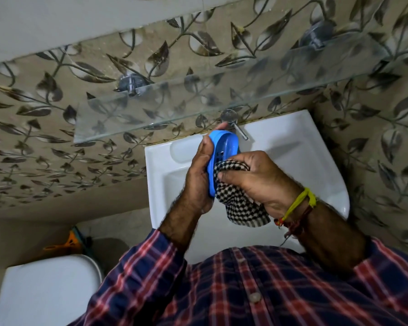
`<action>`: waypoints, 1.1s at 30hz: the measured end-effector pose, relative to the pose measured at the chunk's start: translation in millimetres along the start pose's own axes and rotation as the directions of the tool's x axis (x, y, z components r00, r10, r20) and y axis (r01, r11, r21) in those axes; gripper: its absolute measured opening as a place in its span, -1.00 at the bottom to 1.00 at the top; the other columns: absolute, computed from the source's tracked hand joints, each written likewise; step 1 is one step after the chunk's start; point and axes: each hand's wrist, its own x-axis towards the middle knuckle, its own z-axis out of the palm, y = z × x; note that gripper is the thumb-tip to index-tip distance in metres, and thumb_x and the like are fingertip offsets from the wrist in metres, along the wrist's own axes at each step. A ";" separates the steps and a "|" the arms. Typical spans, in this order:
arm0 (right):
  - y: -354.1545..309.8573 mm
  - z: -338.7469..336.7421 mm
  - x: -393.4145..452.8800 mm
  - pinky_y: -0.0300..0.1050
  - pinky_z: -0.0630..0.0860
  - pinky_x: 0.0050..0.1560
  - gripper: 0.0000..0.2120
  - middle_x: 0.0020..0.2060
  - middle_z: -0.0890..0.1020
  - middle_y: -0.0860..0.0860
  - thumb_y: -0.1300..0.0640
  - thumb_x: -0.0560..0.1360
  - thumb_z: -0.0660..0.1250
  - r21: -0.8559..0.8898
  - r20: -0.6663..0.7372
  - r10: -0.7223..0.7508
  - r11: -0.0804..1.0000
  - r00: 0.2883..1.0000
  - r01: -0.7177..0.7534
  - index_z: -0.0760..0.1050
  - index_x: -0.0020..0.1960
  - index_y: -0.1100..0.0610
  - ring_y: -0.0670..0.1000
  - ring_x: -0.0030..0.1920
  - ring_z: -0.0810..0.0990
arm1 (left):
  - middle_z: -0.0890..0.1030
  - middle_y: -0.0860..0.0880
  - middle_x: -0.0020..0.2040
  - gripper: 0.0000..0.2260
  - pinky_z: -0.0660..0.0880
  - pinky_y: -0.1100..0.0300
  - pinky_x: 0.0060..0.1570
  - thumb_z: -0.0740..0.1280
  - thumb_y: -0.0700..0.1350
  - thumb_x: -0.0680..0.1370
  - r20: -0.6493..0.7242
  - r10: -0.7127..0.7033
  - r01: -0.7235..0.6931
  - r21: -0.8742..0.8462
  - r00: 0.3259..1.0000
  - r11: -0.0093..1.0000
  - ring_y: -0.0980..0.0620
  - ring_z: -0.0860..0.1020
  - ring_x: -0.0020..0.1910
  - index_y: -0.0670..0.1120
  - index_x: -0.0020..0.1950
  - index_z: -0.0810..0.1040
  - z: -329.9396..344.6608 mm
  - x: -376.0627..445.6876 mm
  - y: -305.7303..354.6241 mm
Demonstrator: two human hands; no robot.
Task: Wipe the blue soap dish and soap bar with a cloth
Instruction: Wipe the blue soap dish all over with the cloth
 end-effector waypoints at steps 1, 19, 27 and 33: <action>0.9 -0.6 0.8 -0.05 0.63 -0.26 -0.95 -0.32 0.69 0.14 0.35 0.47 0.39 0.012 0.001 0.006 1.000 1.000 -0.006 0.63 -0.13 0.28 0.04 -0.34 0.66 | 0.55 -0.18 0.27 -0.55 0.50 0.00 0.21 0.12 0.19 0.65 -0.006 0.001 -0.001 0.006 1.000 1.000 -0.15 0.52 0.21 0.03 0.45 0.48 -0.3 0.2 -0.6; 11.1 -7.4 -6.7 0.09 0.61 0.02 -0.86 -0.14 0.63 -0.09 0.25 0.44 0.45 -0.440 0.186 -0.290 0.829 0.939 0.344 0.67 -0.03 0.08 -0.01 -0.08 0.65 | 0.64 -0.09 -0.03 -0.63 0.55 0.09 -0.13 0.17 0.22 0.64 -0.149 0.065 -0.049 0.105 0.987 0.993 -0.06 0.57 -0.10 0.08 0.24 0.63 8.1 1.2 13.5; 21.6 -14.5 -22.1 -0.01 0.58 -0.13 -0.73 0.05 0.60 -0.09 0.18 0.42 0.43 -0.809 0.234 -0.454 0.399 0.860 0.431 0.62 0.09 -0.05 0.08 -0.08 0.64 | 0.67 -0.07 0.00 -0.64 0.60 0.13 -0.18 0.19 0.23 0.58 -0.175 0.043 -0.026 0.098 0.984 0.995 -0.03 0.61 -0.12 0.10 0.14 0.67 9.1 -3.6 24.2; 33.4 -20.3 -22.3 0.01 0.56 -0.36 -0.72 -0.06 0.64 0.06 0.27 0.39 0.31 -0.859 0.321 -0.600 0.141 0.733 0.492 0.65 0.04 0.07 0.17 -0.29 0.62 | 0.62 -0.14 0.13 -0.50 0.51 -0.01 0.05 0.24 0.27 0.44 -0.218 0.029 -0.014 0.070 0.975 0.997 -0.17 0.54 0.09 0.04 0.25 0.62 12.6 -7.5 23.1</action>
